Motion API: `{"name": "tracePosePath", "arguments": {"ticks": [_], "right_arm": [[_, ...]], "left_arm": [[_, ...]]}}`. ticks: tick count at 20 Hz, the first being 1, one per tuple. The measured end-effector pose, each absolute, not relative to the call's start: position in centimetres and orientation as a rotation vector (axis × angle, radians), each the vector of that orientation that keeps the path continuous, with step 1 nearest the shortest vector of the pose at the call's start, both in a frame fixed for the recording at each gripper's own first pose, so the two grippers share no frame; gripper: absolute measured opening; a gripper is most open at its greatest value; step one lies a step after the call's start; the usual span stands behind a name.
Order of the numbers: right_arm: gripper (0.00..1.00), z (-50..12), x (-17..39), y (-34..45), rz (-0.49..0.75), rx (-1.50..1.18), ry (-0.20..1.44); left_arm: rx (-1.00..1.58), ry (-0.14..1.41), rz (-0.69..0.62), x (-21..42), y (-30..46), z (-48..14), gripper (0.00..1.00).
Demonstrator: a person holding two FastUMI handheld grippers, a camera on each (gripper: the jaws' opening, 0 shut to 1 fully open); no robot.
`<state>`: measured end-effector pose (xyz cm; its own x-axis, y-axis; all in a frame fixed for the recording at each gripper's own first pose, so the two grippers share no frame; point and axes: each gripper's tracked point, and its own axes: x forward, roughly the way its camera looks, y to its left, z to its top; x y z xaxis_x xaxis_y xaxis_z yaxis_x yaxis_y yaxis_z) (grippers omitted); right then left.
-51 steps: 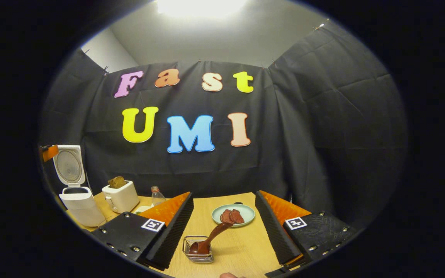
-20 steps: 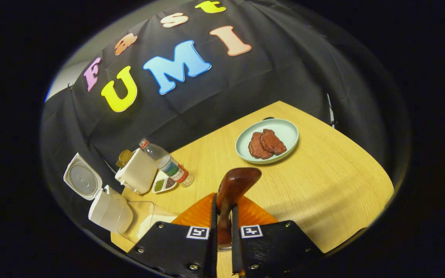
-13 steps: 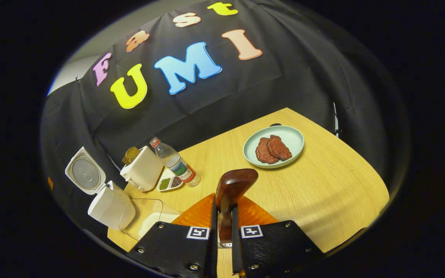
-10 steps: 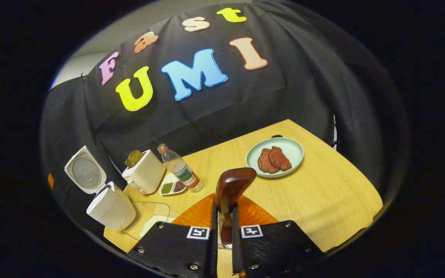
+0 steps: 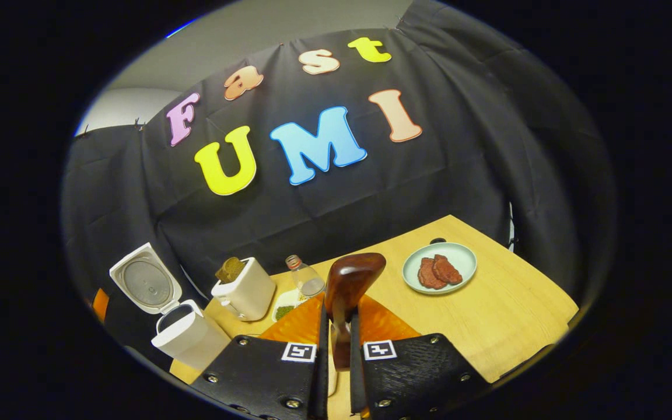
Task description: Close the left gripper, press the button to open the rice cooker; take a wooden spoon from the chopstick holder with the right hand, scoop a spoonful of rice and pour it into the rice cooker, then put the wooden spoon back into the chopstick holder.
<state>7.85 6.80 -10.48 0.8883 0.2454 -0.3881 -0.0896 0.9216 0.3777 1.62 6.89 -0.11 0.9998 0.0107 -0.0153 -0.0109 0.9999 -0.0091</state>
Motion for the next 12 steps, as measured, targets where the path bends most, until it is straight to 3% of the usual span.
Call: {"name": "tracePosePath", "arguments": {"ticks": [12], "right_arm": [[0.15, -15.1, 7.4, 17.6, 0.248, 0.275, 0.49]], "left_arm": [[-0.026, 0.036, -0.024, 0.3, 12.2, -0.8, 0.95]]}}
